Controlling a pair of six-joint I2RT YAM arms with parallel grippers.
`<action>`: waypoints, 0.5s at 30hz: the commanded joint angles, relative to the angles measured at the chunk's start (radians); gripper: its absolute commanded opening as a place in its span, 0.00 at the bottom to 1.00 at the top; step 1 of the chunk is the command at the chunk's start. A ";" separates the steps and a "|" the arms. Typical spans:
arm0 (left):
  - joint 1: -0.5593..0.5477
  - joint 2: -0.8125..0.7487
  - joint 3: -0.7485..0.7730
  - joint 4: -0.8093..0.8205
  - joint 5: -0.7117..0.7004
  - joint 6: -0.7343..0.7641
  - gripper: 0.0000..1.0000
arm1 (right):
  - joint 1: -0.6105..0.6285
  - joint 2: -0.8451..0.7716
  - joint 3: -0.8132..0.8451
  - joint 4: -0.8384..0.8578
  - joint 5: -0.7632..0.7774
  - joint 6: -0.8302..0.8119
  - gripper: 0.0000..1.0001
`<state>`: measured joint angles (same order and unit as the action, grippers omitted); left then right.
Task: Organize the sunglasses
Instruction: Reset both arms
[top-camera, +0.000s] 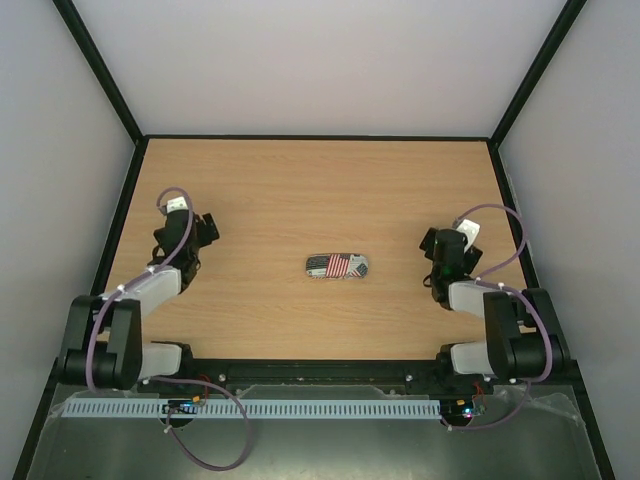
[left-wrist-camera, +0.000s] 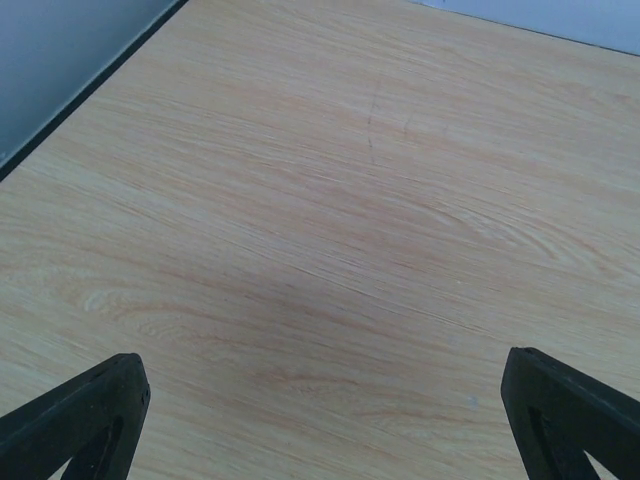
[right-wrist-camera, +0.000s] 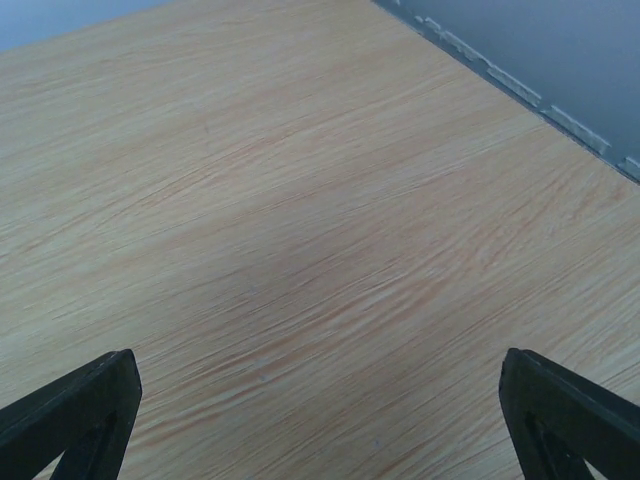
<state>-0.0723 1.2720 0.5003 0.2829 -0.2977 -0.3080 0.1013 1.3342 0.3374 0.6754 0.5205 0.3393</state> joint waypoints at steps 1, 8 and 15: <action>0.022 0.072 -0.051 0.329 -0.035 0.104 0.99 | -0.023 0.042 -0.055 0.309 0.017 -0.034 0.99; 0.031 0.165 -0.115 0.606 0.014 0.158 1.00 | -0.046 0.142 -0.049 0.433 0.004 -0.055 0.99; 0.041 0.232 -0.172 0.812 0.029 0.213 0.99 | -0.045 0.119 -0.088 0.476 -0.047 -0.074 0.99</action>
<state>-0.0402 1.4990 0.3790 0.8921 -0.2848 -0.1368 0.0597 1.4738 0.2874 1.0180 0.4866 0.2871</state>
